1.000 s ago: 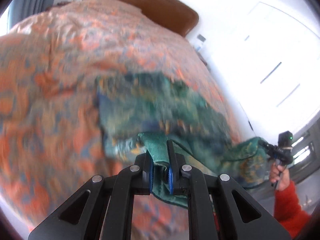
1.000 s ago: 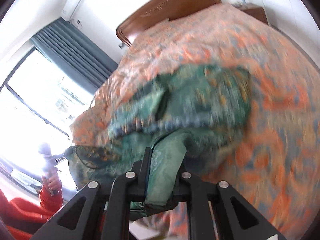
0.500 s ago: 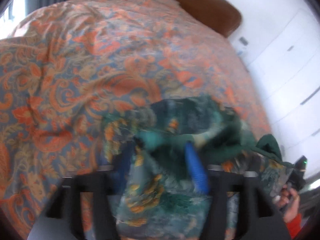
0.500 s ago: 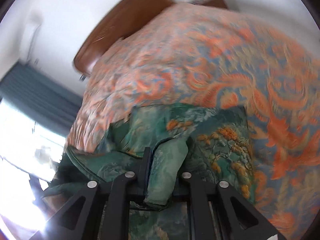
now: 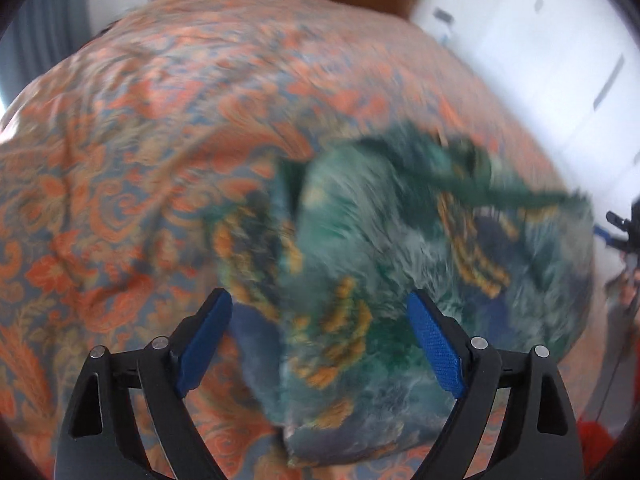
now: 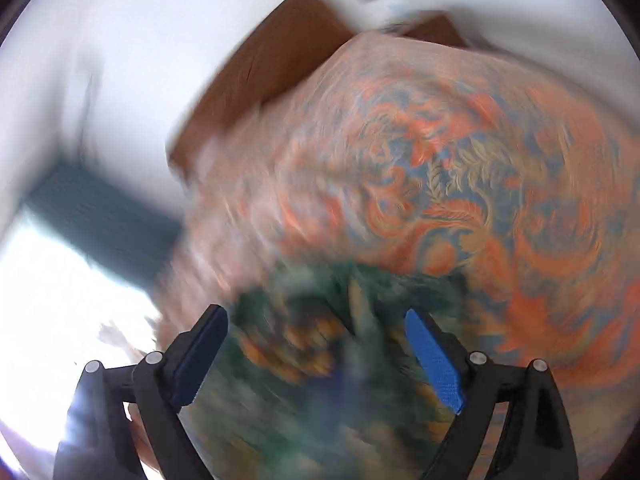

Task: Fold large clothes

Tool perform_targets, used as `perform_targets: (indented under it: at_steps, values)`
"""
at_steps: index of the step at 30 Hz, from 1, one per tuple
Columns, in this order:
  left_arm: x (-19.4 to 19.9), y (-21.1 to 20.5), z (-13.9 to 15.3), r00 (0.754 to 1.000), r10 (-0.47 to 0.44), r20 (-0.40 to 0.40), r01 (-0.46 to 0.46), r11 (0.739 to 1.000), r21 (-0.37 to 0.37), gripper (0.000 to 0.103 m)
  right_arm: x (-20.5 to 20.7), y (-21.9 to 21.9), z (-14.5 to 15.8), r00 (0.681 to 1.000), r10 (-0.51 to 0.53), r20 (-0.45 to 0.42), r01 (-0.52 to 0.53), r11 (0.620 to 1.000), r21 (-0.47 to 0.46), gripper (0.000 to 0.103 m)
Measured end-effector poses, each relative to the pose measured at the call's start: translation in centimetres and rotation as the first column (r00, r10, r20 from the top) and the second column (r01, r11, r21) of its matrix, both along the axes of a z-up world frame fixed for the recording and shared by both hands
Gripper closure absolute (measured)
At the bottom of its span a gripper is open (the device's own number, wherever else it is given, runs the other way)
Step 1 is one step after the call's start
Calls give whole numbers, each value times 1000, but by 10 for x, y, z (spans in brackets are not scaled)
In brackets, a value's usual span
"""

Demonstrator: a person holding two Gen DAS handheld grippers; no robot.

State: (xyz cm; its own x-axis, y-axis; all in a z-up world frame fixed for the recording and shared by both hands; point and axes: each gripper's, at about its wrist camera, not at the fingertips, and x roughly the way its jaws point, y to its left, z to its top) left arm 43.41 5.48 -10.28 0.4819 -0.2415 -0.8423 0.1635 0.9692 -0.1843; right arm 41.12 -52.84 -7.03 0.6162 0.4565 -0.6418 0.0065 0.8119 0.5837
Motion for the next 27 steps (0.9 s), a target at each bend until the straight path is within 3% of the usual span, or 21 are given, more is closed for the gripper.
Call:
perform_targets:
  at_steps: [1, 3, 5, 6, 7, 8, 9, 13, 15, 18, 20, 23, 25, 27]
  values:
    - [3, -6, -4, 1000, -5, 0, 5, 1000, 13, 13, 1, 16, -7, 996, 81, -44, -84, 994, -70, 10]
    - [13, -19, -12, 1000, 10, -11, -9, 999, 32, 26, -1, 43, -23, 981, 155, -113, -174, 968, -180, 10]
    - [19, -24, -15, 998, 53, -36, -51, 997, 62, 85, -2, 61, -32, 982, 141, -125, -170, 947, -272, 15]
    - [19, -24, -13, 997, 67, -33, -64, 995, 74, 89, -2, 71, -34, 988, 122, -95, -145, 945, -292, 27]
    - [15, -23, -8, 998, 67, -16, -66, 995, 78, 92, -3, 74, -34, 990, 115, -82, -135, 943, -304, 71]
    - [9, -22, -1, 998, 64, 12, -65, 994, 92, 93, -5, 79, -33, 992, 94, -81, -117, 927, -355, 92]
    - [0, -20, 10, 997, 62, 48, -67, 992, 104, 94, -7, 84, -32, 994, 70, -80, -97, 906, -411, 96]
    - [-21, 0, 53, 981, 94, 169, -103, 994, 45, 94, -28, 88, 3, 998, 66, 16, -48, 850, -525, 97]
    - [-20, 2, 70, 965, 118, 234, -128, 991, 26, 94, -30, 84, 24, 996, 46, 77, 2, 849, -528, 97]
    - [-11, -11, 87, 916, 147, 373, -188, 979, 76, 94, -21, 80, 53, 984, 7, 180, 86, 860, -504, 97]
    - [4, -20, 83, 895, 164, 415, -225, 969, 102, 94, -10, 81, 63, 971, -19, 239, 139, 858, -495, 97]
    - [42, -24, 42, 920, 205, 334, -261, 956, 133, 94, 18, 81, 58, 961, -74, 267, 201, 851, -484, 97]
    - [63, -18, -4, 943, 247, 224, -284, 947, 149, 94, 41, 79, 31, 970, -107, 216, 204, 841, -501, 97]
    - [66, -7, -48, 948, 285, 142, -303, 945, 126, 92, 63, 77, -13, 984, -134, 117, 176, 831, -528, 97]
